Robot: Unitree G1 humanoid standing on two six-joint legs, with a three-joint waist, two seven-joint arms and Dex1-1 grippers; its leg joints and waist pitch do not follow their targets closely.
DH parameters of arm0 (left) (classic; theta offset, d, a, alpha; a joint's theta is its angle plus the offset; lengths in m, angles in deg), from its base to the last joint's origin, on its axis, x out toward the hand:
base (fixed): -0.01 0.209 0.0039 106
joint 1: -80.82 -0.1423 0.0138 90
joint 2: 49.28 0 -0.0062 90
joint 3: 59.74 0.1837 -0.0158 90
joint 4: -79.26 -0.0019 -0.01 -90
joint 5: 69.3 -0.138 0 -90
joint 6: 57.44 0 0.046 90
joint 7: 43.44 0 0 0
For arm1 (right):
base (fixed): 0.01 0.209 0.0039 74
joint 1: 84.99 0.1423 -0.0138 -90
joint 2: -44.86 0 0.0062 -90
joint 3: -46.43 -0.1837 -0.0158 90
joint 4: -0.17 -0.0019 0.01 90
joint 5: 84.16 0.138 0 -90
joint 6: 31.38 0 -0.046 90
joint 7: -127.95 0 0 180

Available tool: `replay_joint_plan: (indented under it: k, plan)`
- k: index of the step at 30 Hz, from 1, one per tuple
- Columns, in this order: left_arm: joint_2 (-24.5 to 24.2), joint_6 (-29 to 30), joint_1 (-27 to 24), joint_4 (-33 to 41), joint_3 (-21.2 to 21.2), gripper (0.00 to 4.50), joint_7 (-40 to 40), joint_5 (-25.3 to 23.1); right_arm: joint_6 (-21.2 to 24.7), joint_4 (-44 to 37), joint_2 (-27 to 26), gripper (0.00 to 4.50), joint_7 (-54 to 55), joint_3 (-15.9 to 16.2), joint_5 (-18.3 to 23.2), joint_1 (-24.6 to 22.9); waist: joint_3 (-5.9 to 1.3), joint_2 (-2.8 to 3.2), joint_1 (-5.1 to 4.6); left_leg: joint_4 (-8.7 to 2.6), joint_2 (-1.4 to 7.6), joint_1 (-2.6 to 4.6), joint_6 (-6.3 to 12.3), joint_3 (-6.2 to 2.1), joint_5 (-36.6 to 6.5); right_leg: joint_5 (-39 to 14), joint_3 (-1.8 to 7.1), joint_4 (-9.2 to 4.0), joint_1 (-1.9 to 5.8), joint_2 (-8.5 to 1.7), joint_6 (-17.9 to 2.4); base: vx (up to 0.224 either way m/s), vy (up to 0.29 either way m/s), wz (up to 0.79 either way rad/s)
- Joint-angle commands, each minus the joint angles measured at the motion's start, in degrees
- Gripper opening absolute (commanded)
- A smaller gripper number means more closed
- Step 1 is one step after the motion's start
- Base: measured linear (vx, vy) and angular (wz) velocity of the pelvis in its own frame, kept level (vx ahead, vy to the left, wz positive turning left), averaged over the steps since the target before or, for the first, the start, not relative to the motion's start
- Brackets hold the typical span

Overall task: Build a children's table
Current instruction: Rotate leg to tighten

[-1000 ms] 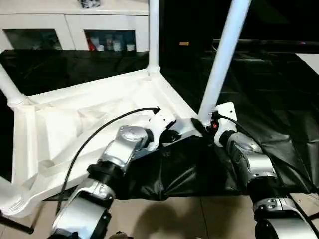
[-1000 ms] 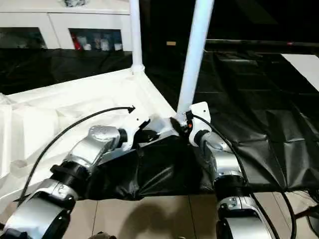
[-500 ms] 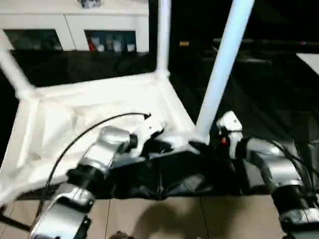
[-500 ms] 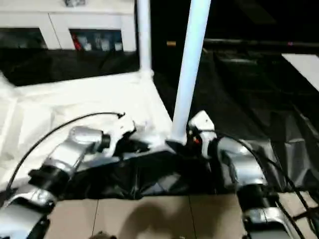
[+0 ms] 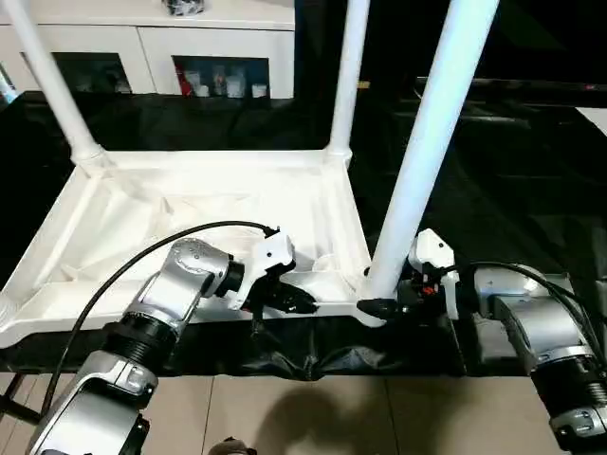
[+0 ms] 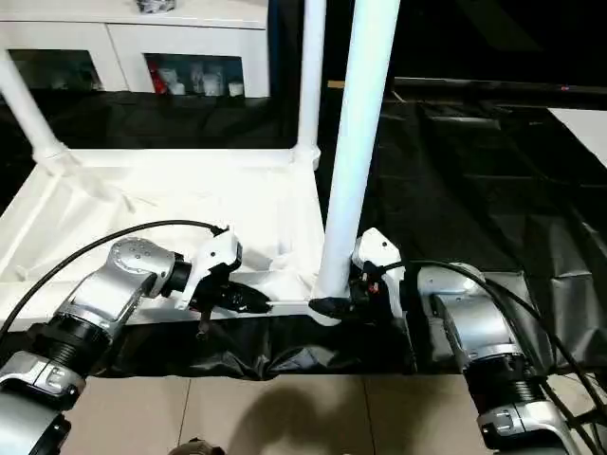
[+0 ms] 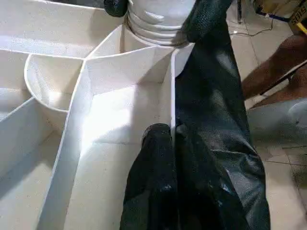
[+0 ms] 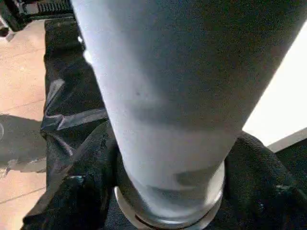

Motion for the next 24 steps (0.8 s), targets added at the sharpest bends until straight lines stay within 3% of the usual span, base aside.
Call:
replay_joint_plan:
  k: [1,7,13,15,17,20,24]
  plan:
    - [2.45,0.16,0.77,2.72,1.69,0.00,-0.26,1.80,0.05,-1.82,-1.37,2.84,-2.82,5.27,-0.56,-0.45,-3.40,-0.66,-0.17,-4.09,2.59,0.79,2.18,-1.02,-13.74,-14.93,2.60,-4.51,2.43,-3.48,-12.78,0.000,0.000,0.00]
    - [4.99,1.05,1.16,0.58,0.58,0.00,6.24,0.20,-0.52,-0.89,-4.39,2.70,1.66,4.19,-0.50,-0.86,-3.43,-0.64,-0.13,-4.04,2.54,0.77,2.27,-1.07,-13.17,-14.45,2.58,-4.50,2.46,-3.47,-12.63,0.000,0.000,0.00]
    - [10.11,2.12,2.85,-3.12,-0.90,0.00,16.65,-1.52,-1.12,6.84,-11.91,2.68,17.79,-1.12,-1.55,2.69,-3.07,-0.58,-1.24,-4.50,2.28,1.20,-0.71,-1.56,-18.60,-24.28,2.36,-5.62,1.95,-3.62,-10.17,0.000,0.000,0.00]
    - [11.83,2.45,3.58,-4.26,-1.09,0.00,19.93,-2.20,-0.78,9.06,-13.98,2.67,22.33,-2.35,-1.78,3.81,-3.06,-0.54,-1.65,-4.54,2.26,1.15,-0.83,-1.68,-19.08,-24.69,2.37,-5.77,1.98,-3.66,-9.72,0.000,0.000,0.00]
    - [13.32,2.87,4.23,-5.18,-1.53,0.00,22.44,-2.34,-0.54,10.62,-15.47,2.67,25.83,-3.32,-1.87,4.72,-3.13,-0.56,-1.70,-4.51,2.24,1.05,-0.40,-1.57,-18.74,-23.83,2.49,-5.80,1.99,-3.60,-9.36,0.000,0.000,0.00]
    - [16.17,3.90,5.38,-6.99,-2.33,0.00,28.82,-3.31,-0.26,13.67,-18.45,2.67,33.19,-5.47,-1.98,6.60,-3.31,-0.31,-1.62,-4.40,2.20,1.07,-0.12,-1.44,-17.16,-20.47,2.56,-5.56,1.99,-3.53,-10.21,0.000,0.000,0.00]
    - [18.94,3.33,5.42,-8.33,-3.09,0.00,34.56,-4.74,-1.17,16.59,-20.79,2.67,39.17,-6.65,-4.04,8.27,-3.59,-0.47,-1.51,-4.18,2.07,0.82,0.60,-1.24,-14.58,-15.62,2.53,-5.07,2.38,-3.39,-11.13,0.000,0.000,0.00]
